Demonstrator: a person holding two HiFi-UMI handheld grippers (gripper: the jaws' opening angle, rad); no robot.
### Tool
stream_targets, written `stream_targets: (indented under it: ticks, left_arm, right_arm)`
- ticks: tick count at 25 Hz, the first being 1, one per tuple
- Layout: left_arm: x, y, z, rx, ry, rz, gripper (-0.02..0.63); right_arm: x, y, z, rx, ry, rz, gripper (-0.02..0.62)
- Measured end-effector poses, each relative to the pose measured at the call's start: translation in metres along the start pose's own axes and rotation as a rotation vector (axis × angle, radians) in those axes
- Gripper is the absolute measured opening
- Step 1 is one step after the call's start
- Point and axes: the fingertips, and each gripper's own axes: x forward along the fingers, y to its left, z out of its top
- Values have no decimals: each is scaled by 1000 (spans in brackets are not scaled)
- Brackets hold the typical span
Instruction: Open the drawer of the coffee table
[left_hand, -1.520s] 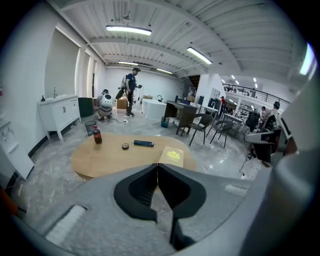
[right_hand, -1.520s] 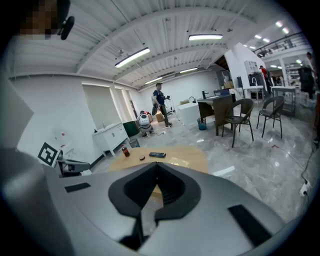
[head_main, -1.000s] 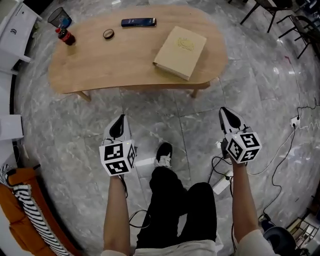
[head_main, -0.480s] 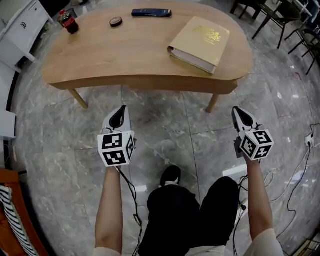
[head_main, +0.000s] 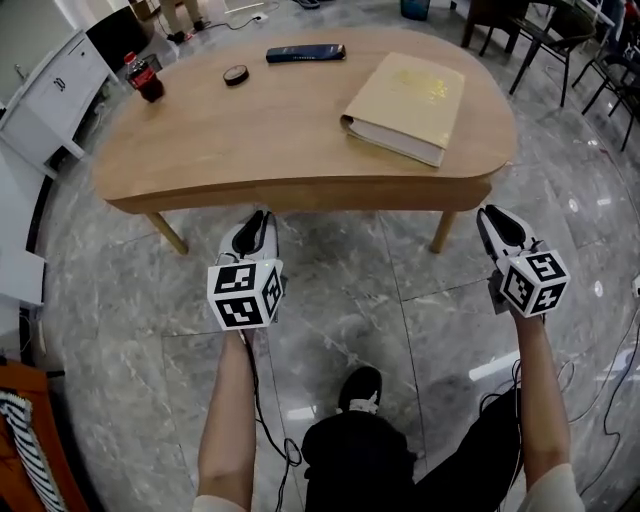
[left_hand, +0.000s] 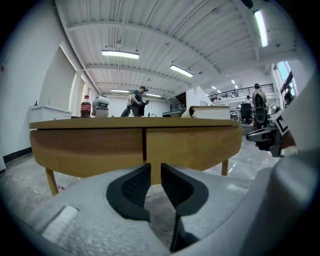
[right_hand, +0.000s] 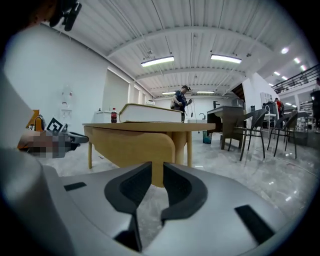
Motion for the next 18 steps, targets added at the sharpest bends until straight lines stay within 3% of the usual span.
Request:
stream_targets:
  ticks: [3,6,8,13,18]
  left_arm:
    - [12,4,5,-9,-16,-11,128]
    - [23,4,5,-25,-21,-45,180]
    - [29,0,3,-8,-12,-84,217]
    - [38,-11,12,8,-32,-169,255]
    - [34,-3,13,5,-40,-169,256]
  right_arm:
    - [6,-4,6,12,-9,9,121]
    - [9,-12,11,123,-41,40,162]
    - [11,-15,8,128,-40,54,199]
    - [25,-15,0,88,-19,79,250]
    - [49,0,0,44,-5,101,262]
